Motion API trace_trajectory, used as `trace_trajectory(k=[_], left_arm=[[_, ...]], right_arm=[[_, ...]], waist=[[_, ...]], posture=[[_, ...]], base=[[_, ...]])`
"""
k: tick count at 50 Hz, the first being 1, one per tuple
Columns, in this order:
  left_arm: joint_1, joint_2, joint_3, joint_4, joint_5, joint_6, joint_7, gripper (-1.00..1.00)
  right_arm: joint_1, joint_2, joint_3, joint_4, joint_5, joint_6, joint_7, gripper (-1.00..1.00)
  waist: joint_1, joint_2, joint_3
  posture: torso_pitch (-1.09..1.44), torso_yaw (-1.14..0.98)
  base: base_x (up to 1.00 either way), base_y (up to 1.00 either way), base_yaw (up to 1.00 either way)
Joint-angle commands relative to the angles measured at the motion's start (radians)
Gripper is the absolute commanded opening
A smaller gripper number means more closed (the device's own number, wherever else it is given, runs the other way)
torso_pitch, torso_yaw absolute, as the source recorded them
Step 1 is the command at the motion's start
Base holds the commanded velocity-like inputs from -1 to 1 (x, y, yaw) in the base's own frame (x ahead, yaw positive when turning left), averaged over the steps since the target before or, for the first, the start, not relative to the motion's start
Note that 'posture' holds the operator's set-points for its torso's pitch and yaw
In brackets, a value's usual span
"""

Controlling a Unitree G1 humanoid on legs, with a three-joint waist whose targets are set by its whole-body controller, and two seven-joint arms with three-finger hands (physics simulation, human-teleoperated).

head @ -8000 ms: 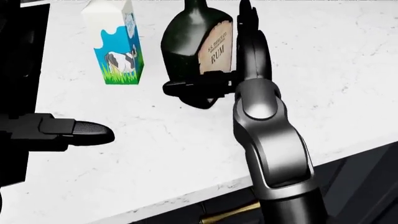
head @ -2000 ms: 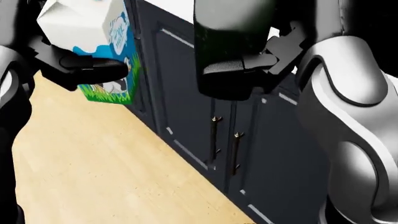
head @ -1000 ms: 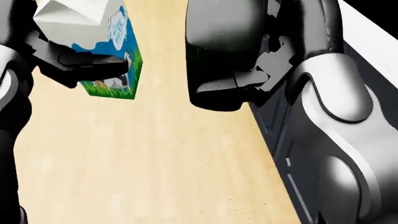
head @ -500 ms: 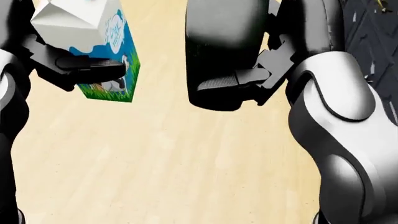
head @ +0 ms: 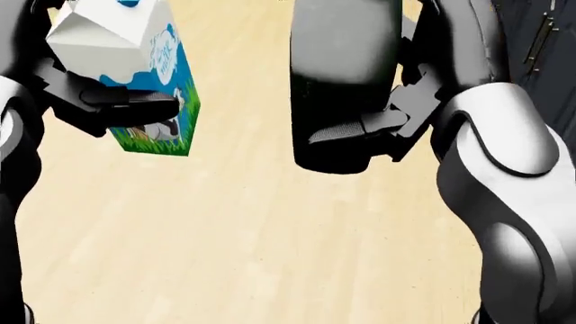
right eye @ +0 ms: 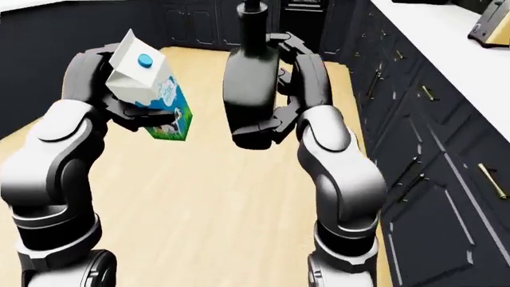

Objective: Move the drinks to the dining counter.

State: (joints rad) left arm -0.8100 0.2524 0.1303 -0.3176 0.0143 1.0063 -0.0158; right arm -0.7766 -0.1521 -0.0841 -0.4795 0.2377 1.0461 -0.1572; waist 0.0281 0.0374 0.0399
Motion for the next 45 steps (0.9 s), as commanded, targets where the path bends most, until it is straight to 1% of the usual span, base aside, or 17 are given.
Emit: trace_trajectory(k=[1,3,5,7,15,17,19,20,29,31,32,34,37,41,42,44,45], left_arm=[[-0.044,0.01,0.007,-0.036,-0.003,-0.049,0.001,-1.0],[-0.043,0.011,0.009,-0.039,-0.004,-0.047,0.002,-1.0],[-0.043,0.01,0.008,-0.04,-0.006,-0.046,0.003,-1.0],[-0.048,0.012,0.008,-0.044,-0.007,-0.038,0.003,-1.0],[-0.045,0.011,0.005,-0.045,-0.005,-0.04,0.003,-1.0],[-0.039,0.009,0.004,-0.045,-0.005,-0.044,0.003,-1.0],[-0.038,0.007,0.004,-0.043,-0.004,-0.046,0.004,-1.0],[-0.038,0.006,0.002,-0.043,-0.003,-0.046,0.005,-1.0],[-0.04,0.002,-0.001,-0.037,0.002,-0.05,0.005,-1.0],[-0.042,0.001,-0.004,-0.034,0.004,-0.052,0.006,-1.0],[-0.041,0.001,-0.008,-0.032,0.008,-0.055,0.003,-1.0],[-0.05,0.002,-0.006,-0.039,0.01,-0.044,0.0,-1.0],[-0.034,0.0,-0.005,-0.044,0.012,-0.055,-0.003,-1.0],[-0.043,0.001,-0.004,-0.058,0.013,-0.036,-0.007,-1.0],[-0.043,0.001,-0.003,-0.057,0.013,-0.037,-0.007,-1.0],[-0.04,-0.001,-0.003,-0.055,0.013,-0.042,-0.007,-1.0],[-0.039,-0.001,-0.003,-0.052,0.013,-0.046,-0.007,-1.0]], right_arm=[[-0.032,-0.022,-0.036,-0.04,-0.01,-0.049,0.0,-1.0],[-0.03,-0.029,-0.038,-0.049,-0.005,-0.042,0.004,-1.0],[-0.026,-0.032,-0.035,-0.047,-0.006,-0.048,0.007,-1.0],[-0.018,-0.036,-0.036,-0.051,-0.007,-0.05,0.011,-1.0],[-0.012,-0.034,-0.024,-0.052,-0.027,-0.057,0.02,-1.0],[-0.008,-0.033,-0.022,-0.054,-0.033,-0.058,0.026,-1.0],[-0.007,-0.027,-0.012,-0.06,-0.043,-0.053,0.029,-1.0],[-0.008,-0.024,-0.012,-0.06,-0.045,-0.054,0.032,-1.0],[0.015,-0.003,0.002,-0.053,-0.087,-0.082,0.056,-1.0],[0.022,0.003,0.005,-0.06,-0.092,-0.079,0.059,-1.0],[0.019,0.005,0.003,-0.064,-0.092,-0.071,0.06,-1.0],[0.017,0.004,-0.002,-0.061,-0.094,-0.073,0.064,-1.0],[0.022,0.02,-0.004,-0.074,-0.084,-0.084,0.061,-1.0],[0.02,0.017,-0.001,-0.079,-0.078,-0.081,0.061,-1.0],[0.02,0.015,0.0,-0.085,-0.077,-0.076,0.062,-1.0],[0.022,0.014,0.002,-0.088,-0.074,-0.075,0.067,-1.0],[0.023,0.017,0.002,-0.09,-0.07,-0.078,0.07,-1.0]], waist=[[-0.003,0.012,-0.025],[-0.004,-0.007,-0.039],[-0.018,-0.09,-0.04],[-0.018,-0.076,0.024],[-0.052,-0.084,-0.03],[-0.044,-0.055,-0.038],[-0.018,0.056,-0.03],[-0.036,-0.01,-0.02],[0.009,0.016,-0.035],[-0.003,-0.036,-0.037],[-0.015,-0.111,-0.041],[-0.013,-0.076,0.018],[-0.013,-0.12,-0.033],[0.009,-0.068,0.024],[0.013,-0.027,0.029],[0.059,0.161,0.036],[0.017,0.031,0.031]], posture=[[0.0,0.0],[0.0,0.0],[0.0,0.0],[0.0,0.0],[0.0,0.0],[0.0,0.0],[0.0,0.0],[0.0,0.0],[0.0,0.0],[0.0,0.0],[0.0,0.0],[0.0,0.0],[0.0,0.0],[0.0,0.0],[0.0,0.0],[0.0,0.0],[0.0,0.0]], base=[[1.0,0.0,0.0],[1.0,0.0,0.0],[1.0,0.0,0.0],[1.0,0.0,0.0],[1.0,0.0,0.0],[1.0,0.0,0.0],[1.0,0.0,0.0],[1.0,0.0,0.0],[1.0,0.0,0.0],[1.0,0.0,0.0],[1.0,0.0,0.0],[1.0,0.0,0.0],[0.33,0.0,0.67],[0.0,0.0,1.0],[0.0,0.0,1.0],[0.0,0.0,1.0],[0.0,0.0,1.0]])
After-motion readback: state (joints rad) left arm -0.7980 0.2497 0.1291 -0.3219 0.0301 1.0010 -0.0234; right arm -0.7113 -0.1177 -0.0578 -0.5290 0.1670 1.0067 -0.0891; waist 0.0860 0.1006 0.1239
